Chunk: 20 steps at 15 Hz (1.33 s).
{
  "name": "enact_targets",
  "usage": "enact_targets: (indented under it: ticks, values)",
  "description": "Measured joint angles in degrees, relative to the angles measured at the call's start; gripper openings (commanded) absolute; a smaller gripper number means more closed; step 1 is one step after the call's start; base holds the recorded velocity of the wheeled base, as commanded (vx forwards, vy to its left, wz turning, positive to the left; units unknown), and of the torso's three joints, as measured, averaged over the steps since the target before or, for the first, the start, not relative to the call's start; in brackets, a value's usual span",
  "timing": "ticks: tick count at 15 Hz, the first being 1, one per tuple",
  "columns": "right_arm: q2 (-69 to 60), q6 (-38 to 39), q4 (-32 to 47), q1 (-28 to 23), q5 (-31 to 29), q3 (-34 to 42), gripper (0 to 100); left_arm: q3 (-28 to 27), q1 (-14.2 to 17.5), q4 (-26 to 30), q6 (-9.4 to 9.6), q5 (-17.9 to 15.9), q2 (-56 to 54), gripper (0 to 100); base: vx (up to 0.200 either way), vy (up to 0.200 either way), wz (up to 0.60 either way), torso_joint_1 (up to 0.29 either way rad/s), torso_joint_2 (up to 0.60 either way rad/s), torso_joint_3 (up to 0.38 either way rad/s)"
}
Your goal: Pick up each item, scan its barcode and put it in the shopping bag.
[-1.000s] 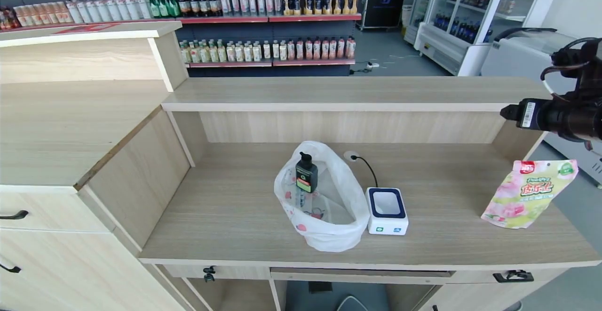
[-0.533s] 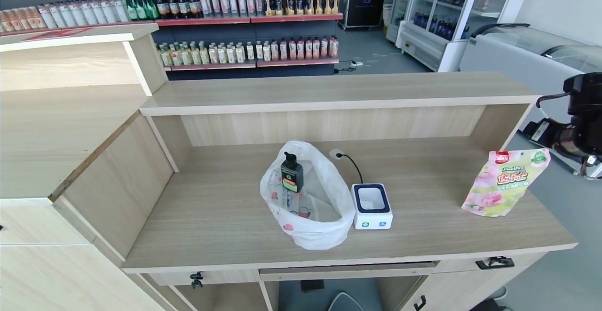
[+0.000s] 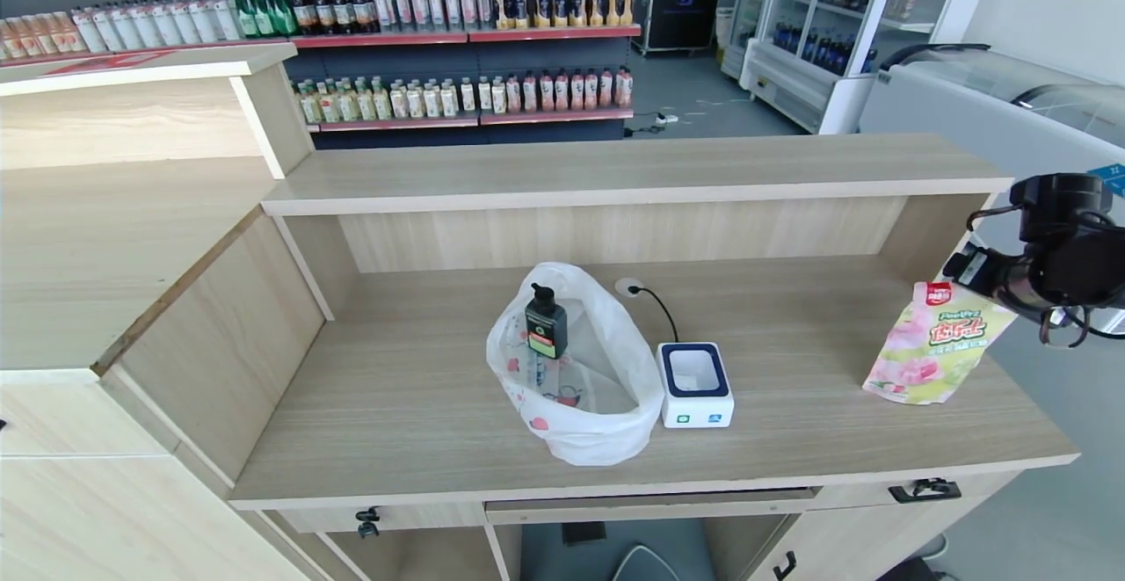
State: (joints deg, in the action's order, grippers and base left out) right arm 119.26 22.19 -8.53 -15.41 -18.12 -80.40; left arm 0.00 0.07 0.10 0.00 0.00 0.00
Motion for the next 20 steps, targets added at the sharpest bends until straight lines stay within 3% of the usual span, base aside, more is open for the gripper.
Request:
enact_targets:
  ticks: [9,11,12,17,20]
  values:
    - [10.15,-4.27,-3.43,0.00,0.06,0.49,100,0.00,-0.02,0.00,0.00,0.00,0.00,100,0.000,0.000,0.00,0.000,0.00,0.000]
    - [12.35,-5.35,-8.02,0.32,0.13,0.74,100,0.00,0.00,0.00,0.00,0.00,0.00,100,0.000,0.000,0.00,0.000,0.00,0.000]
    - [13.07,-5.91,-9.85,0.63,0.13,1.18,0,0.00,0.00,0.00,0.00,0.00,0.00,100,0.000,0.000,0.00,0.000,0.00,0.000]
    - [14.14,-17.51,-12.76,1.16,0.00,5.53,0,0.00,-0.02,0.01,0.00,0.00,0.00,100,0.000,0.000,0.00,0.000,0.00,0.000]
    - [13.62,-21.92,-22.53,1.38,0.16,11.08,0,0.00,-0.02,0.00,0.00,0.00,0.00,100,0.000,0.000,0.00,0.000,0.00,0.000]
